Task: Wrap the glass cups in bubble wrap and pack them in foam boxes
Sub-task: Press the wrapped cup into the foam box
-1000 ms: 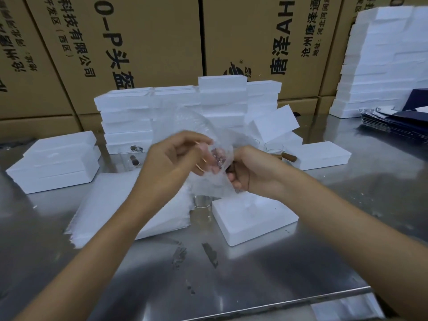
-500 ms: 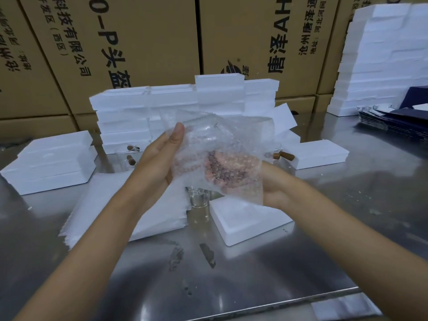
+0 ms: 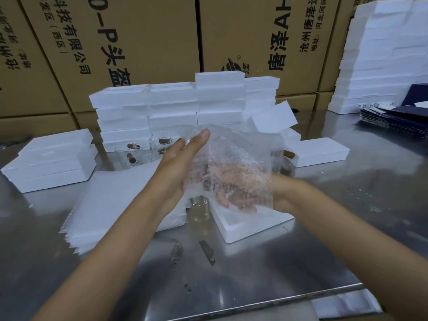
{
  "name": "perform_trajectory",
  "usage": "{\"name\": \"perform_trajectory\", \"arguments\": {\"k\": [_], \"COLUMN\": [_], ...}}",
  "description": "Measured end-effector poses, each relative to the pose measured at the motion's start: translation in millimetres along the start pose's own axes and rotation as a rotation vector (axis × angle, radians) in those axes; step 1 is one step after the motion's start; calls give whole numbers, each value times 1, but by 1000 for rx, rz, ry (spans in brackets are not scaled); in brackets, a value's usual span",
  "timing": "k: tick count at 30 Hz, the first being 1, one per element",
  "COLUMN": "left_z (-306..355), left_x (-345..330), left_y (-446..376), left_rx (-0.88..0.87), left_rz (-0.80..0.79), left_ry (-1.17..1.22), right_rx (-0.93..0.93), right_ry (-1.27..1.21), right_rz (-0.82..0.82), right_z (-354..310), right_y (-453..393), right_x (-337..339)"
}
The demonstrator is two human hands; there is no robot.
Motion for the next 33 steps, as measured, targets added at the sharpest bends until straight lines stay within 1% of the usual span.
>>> {"name": "perform_trajectory", "arguments": {"k": [2,3,4,6,7,10,11,12,13,14,16,17,18,19,21,23,27,30,33], "left_z": [-1,0,0,3,5,9,10,10,11,11,9,7,5,3,0,-3,-12,-17,-21], "left_x": [0,1,2,5,6,9,10,9,8,7,1,-3,-6,-10,-17,-23,-35,-40,-37], "left_y": [-1,-1,-2,-1,-1,-1,-1,-1,-2,-3,-3,-4,-4,-4,-4,-4,-6,-9,-8], "left_rx": [-8,-10,-10,-12,-7,16,16,8,-7,-21,-29,-27,-27,-27,-32,-28,-59,-102,-129], "left_rz": [54,81,97,82,73,94,101,98,93,85,48,30,18,16,29,43,21,0,-64], "left_ry": [6,23,48,128,181,383,441,486,518,545,587,596,591,571,520,499,507,491,478], "right_rx": [-16,-15,-22,-33,-19,121,145,134,91,31,-65,-83,-68,-28,71,113,166,189,238], "right_ry": [115,156,185,215,193,48,28,28,38,57,110,122,122,120,103,58,17,-20,22], "right_rz": [-38,-15,52,253,376,756,860,927,931,852,529,378,291,283,419,560,620,726,823], "right_z": [1,0,-2,-10,-14,-17,-15,-10,-4,2,10,12,14,13,11,10,15,16,13], "right_y": [1,0,-1,0,1,6,6,6,5,5,3,3,1,-2,-7,-10,-16,-19,-16], "right_x": [1,4,8,19,24,37,40,41,42,41,31,24,19,14,9,8,1,-1,8]}}
Point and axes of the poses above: each hand's wrist, its own y-axis away from the middle knuckle, its own x-axis out of the back of the hand, z = x × y, the point moved 1 cm from there along -y, towards the middle knuckle, and after that the axes turned 10 degrees about -z, right-handed, at the moved point
